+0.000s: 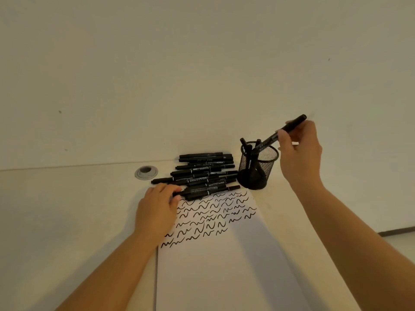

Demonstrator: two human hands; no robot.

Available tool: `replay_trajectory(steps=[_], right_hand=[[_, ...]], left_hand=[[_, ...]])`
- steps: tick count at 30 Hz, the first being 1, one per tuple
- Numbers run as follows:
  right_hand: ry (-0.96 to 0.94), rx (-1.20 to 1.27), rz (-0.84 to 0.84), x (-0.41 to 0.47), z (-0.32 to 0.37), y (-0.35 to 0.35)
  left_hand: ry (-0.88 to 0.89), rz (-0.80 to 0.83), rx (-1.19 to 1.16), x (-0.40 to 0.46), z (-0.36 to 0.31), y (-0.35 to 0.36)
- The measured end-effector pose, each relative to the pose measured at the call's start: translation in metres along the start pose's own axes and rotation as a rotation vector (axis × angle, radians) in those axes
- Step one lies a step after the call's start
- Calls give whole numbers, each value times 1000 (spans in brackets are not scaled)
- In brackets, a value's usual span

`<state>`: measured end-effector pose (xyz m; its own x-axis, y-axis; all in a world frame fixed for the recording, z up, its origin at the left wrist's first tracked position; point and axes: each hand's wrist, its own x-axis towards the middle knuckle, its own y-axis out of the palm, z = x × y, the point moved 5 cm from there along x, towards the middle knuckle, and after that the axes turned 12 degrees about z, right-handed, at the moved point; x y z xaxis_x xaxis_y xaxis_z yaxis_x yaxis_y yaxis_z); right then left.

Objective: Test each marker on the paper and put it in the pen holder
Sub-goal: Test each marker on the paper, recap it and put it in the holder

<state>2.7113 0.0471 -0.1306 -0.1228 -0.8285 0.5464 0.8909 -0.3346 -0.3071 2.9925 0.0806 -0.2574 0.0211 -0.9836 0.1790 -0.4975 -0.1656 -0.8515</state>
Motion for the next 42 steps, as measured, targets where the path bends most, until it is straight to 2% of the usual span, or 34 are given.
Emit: replay_trajectory(steps=[9, 15, 19, 22, 25, 29, 31, 33, 36, 39, 42], right_hand=[[87, -105, 41, -2, -18, 16], [107, -408, 221, -7, -27, 34], [112, -503, 274, -10, -36, 42], [113, -500, 259, -12, -34, 41], [-19, -512, 124, -21, -17, 34], [-192, -430, -6, -49, 8, 27], [-232, -414, 39, -65, 19, 30], [-121, -289, 229, -78, 20, 42], [180, 89, 540, -97, 11, 64], [342, 395, 528, -107, 4, 67], [397, 432, 454, -113, -7, 59]], left_hand=[[-7, 20, -16, 2, 0, -3], [-8, 35, -15, 3, -2, -2], [-10, 9, -27, 2, -3, -4], [-24, -53, -17, -1, -4, -9], [-56, -168, 9, -5, -5, -20], [-16, -291, -171, -13, -10, -32], [60, -266, -289, -18, -21, -31], [107, -227, -387, -24, -34, -27], [160, -143, -470, -34, -55, -20], [233, -8, -473, -46, -75, -11], [271, 80, -424, -56, -84, -6]])
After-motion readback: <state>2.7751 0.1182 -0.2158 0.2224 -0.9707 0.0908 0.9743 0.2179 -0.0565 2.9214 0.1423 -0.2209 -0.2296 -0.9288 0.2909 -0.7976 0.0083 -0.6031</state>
